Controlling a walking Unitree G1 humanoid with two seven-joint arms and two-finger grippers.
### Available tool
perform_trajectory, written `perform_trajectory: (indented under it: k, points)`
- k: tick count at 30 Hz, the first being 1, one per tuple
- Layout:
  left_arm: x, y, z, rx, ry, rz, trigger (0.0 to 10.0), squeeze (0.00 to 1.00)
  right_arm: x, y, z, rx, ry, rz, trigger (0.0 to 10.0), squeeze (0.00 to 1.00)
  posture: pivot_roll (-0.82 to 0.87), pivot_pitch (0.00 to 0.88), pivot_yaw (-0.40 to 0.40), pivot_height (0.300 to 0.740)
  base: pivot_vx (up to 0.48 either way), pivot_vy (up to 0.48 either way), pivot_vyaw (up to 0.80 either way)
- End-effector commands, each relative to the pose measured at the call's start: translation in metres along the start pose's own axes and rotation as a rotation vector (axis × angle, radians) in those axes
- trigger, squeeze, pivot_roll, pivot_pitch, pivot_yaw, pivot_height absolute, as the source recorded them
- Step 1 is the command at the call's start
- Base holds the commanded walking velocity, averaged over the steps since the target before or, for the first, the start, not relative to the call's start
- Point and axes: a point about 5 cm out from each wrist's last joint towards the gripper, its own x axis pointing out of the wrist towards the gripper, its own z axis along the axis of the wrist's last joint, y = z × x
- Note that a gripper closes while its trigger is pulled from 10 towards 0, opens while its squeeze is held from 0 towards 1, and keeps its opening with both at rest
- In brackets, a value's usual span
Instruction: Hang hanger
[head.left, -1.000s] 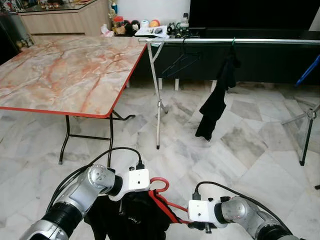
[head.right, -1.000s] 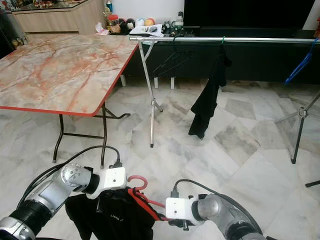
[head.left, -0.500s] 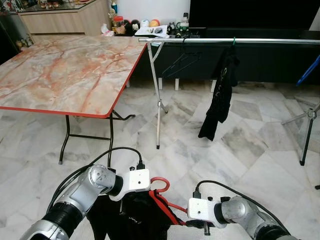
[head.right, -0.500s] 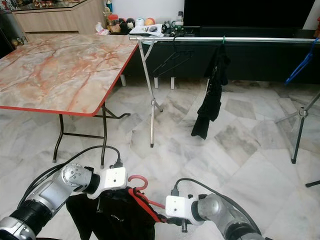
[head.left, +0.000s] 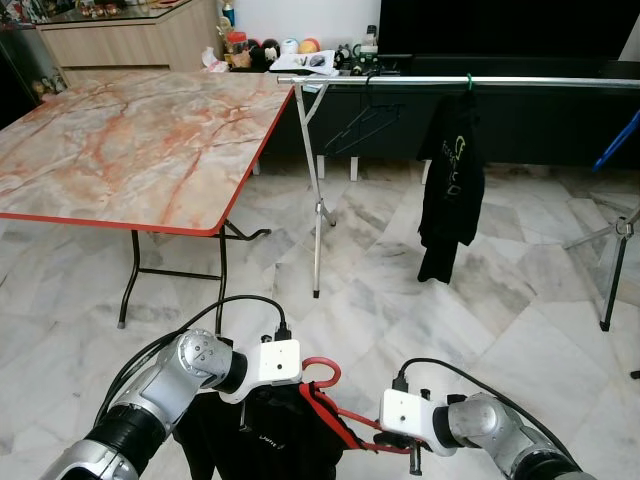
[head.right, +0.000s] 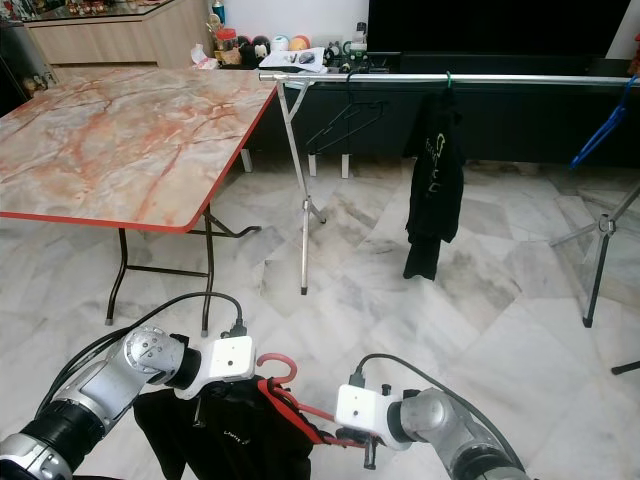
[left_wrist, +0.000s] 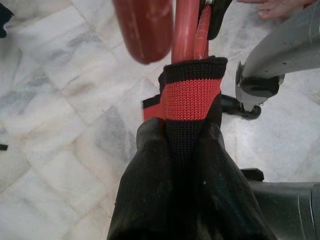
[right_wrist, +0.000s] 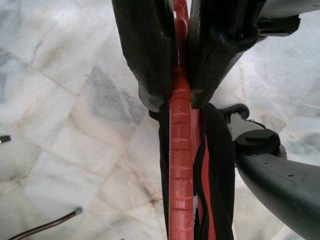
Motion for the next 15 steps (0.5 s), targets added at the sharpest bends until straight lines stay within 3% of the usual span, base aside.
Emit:
perform_trajectory:
  k: [1, 6, 7, 9, 10, 11, 12, 13, 15]
  points:
    - [-0.008, 0.0103, 0.0107, 0.02, -0.042, 0.042, 10.0, 0.0, 0.0068, 0.0105, -0.0003, 0.004, -0.006, 0.055, 0.0, 0.0, 0.1, 0.087, 0.087, 0.74, 0.0, 0.0, 0.0]
    - [-0.0086, 0.0119, 0.0139, 0.032, -0.049, 0.041, 10.0, 0.0, 0.0076, 0.0123, -0.0004, 0.016, -0.014, 0.07, 0.0, 0.0, 0.1, 0.085, 0.09, 0.74, 0.0, 0.0, 0.0]
    - [-0.0086, 0.0119, 0.0146, 0.034, -0.05, 0.04, 10.0, 0.0, 0.0079, 0.0126, -0.0002, 0.017, -0.016, 0.072, 0.7, 0.0, 0.1, 0.085, 0.09, 0.74, 0.0, 0.0, 0.0]
    - [-0.0083, 0.0117, 0.0151, 0.035, -0.052, 0.037, 10.0, 0.0, 0.0085, 0.0138, -0.0001, 0.026, -0.018, 0.083, 3.9, 0.0, 0.1, 0.086, 0.091, 0.74, 0.0, 0.0, 0.0]
    - [-0.0082, 0.0114, 0.015, 0.037, -0.051, 0.035, 10.0, 0.0, 0.009, 0.0149, 0.0003, 0.02, -0.021, 0.094, 10.0, 0.0, 0.1, 0.086, 0.091, 0.74, 0.0, 0.0, 0.0]
    - [-0.0081, 0.0113, 0.015, 0.037, -0.051, 0.034, 10.0, 0.0, 0.0092, 0.015, 0.0005, 0.029, -0.025, 0.092, 10.0, 0.0, 0.1, 0.086, 0.091, 0.74, 0.0, 0.0, 0.0]
    - [-0.0079, 0.0111, 0.0151, 0.038, -0.051, 0.032, 10.0, 0.0, 0.0095, 0.0153, 0.0013, 0.048, -0.04, 0.096, 10.0, 0.44, 0.1, 0.086, 0.091, 0.74, 0.0, 0.0, 0.0]
    - [-0.0076, 0.0106, 0.0152, 0.039, -0.052, 0.03, 10.0, 0.0, 0.0099, 0.0165, 0.0024, 0.068, -0.057, 0.115, 10.0, 1.0, 0.1, 0.086, 0.091, 0.74, 0.0, 0.0, 0.0]
    - [-0.0075, 0.0103, 0.0153, 0.039, -0.052, 0.028, 10.0, 0.0, 0.01, 0.0169, 0.0028, 0.071, -0.062, 0.12, 10.0, 1.0, 0.11, 0.086, 0.092, 0.74, 0.0, 0.0, 0.0]
